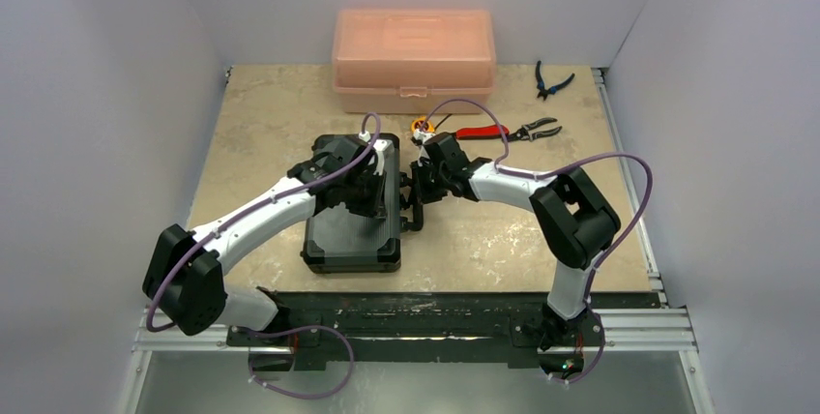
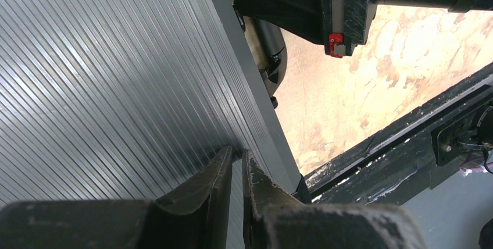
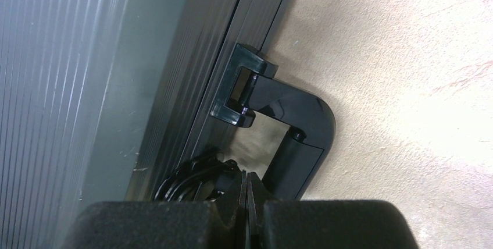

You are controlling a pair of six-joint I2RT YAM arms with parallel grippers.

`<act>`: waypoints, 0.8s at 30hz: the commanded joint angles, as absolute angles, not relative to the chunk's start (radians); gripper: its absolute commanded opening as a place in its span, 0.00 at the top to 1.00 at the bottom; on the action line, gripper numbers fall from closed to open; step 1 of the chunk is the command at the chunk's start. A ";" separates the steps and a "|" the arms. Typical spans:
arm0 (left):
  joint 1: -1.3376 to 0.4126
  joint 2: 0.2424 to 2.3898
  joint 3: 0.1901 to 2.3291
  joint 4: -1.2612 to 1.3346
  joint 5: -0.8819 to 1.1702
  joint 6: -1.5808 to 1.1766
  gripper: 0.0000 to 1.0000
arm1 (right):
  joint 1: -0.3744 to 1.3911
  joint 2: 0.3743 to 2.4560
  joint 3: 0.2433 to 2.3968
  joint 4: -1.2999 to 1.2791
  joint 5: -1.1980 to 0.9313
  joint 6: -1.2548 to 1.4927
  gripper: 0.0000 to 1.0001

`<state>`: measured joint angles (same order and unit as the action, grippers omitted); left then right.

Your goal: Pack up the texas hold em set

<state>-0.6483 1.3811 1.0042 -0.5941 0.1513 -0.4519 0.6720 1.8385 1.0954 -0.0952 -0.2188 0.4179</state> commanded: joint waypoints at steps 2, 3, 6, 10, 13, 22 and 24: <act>-0.659 1.385 1.030 -0.665 0.121 -0.436 0.86 | 0.686 1.790 1.126 -0.162 -0.175 0.393 1.00; -0.660 1.376 1.037 -0.669 0.117 -0.436 0.85 | 0.686 1.778 1.130 -0.168 -0.171 0.393 1.00; -0.661 1.348 1.058 -0.689 0.096 -0.431 0.78 | 0.687 1.740 1.143 -0.188 -0.158 0.393 0.97; -0.662 1.314 1.078 -0.713 0.071 -0.424 0.73 | 0.686 1.689 1.161 -0.212 -0.138 0.388 0.91; -0.662 1.294 1.093 -0.733 0.055 -0.419 0.69 | 0.687 1.641 1.176 -0.236 -0.112 0.383 0.82; -0.661 1.173 1.141 -0.792 -0.009 -0.393 0.63 | 0.687 1.458 1.173 -0.287 -0.034 0.376 0.52; -0.661 1.138 1.147 -0.803 -0.039 -0.386 0.62 | 0.687 1.408 1.164 -0.292 -0.016 0.376 0.45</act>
<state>-0.6575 1.2171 1.0943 -0.7715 0.0265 -0.4213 0.6834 1.5036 1.1538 -0.2771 -0.0727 0.3897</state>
